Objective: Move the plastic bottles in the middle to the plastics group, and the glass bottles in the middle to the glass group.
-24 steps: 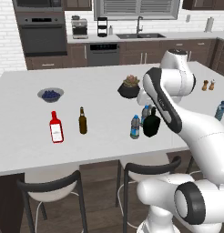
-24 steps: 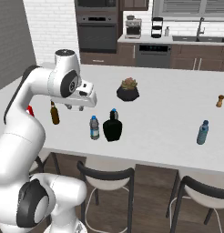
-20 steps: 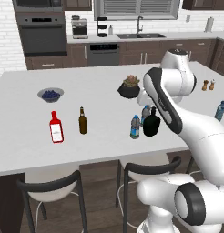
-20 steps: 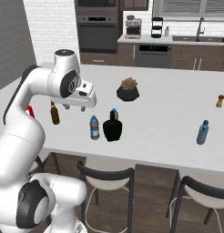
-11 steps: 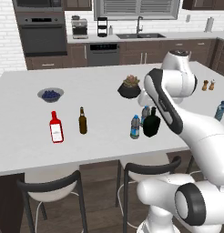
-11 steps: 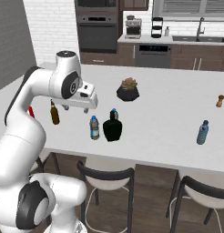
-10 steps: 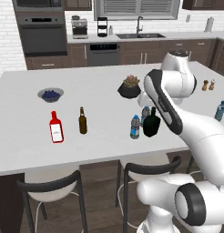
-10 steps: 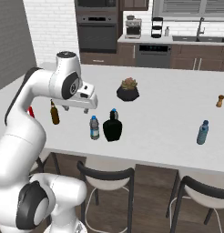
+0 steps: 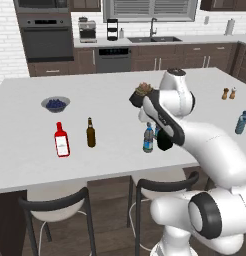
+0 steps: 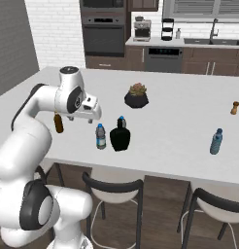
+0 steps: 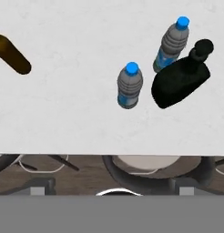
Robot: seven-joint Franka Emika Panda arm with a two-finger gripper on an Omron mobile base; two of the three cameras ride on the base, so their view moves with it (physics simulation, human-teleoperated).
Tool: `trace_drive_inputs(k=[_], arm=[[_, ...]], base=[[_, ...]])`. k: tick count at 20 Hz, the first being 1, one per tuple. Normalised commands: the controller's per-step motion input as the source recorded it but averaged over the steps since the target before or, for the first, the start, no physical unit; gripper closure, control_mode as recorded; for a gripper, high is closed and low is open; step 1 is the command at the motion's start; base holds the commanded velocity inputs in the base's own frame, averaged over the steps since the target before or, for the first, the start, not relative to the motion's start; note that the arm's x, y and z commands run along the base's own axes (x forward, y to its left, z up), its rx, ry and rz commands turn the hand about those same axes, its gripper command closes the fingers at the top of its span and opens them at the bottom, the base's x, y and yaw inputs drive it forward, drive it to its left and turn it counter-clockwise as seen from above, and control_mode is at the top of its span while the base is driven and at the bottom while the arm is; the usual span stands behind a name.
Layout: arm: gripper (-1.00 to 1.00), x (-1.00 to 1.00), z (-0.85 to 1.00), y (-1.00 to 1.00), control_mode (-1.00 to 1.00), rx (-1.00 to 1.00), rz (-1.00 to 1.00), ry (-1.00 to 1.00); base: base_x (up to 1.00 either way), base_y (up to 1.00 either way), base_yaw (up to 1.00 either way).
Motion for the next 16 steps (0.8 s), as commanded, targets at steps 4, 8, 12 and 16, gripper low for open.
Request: trace_drive_inputs(k=[4, 8, 12, 16], arm=[[-1.00, 0.56, -0.32, 0.11, -1.00, -0.03, -0.12, 0.01], [-1.00, 0.44, -0.19, 0.01, -1.00, 0.00, -0.17, 0.04], [-1.00, 0.31, -0.18, -0.10, -1.00, 0.00, -0.11, 0.08], [-1.00, 0.31, -0.15, -0.16, -1.00, 0.02, -0.07, 0.06]], base=[[0.00, 0.00, 0.00], [0.00, 0.00, 0.00], [0.00, 0.00, 0.00], [0.00, 0.00, 0.00]])
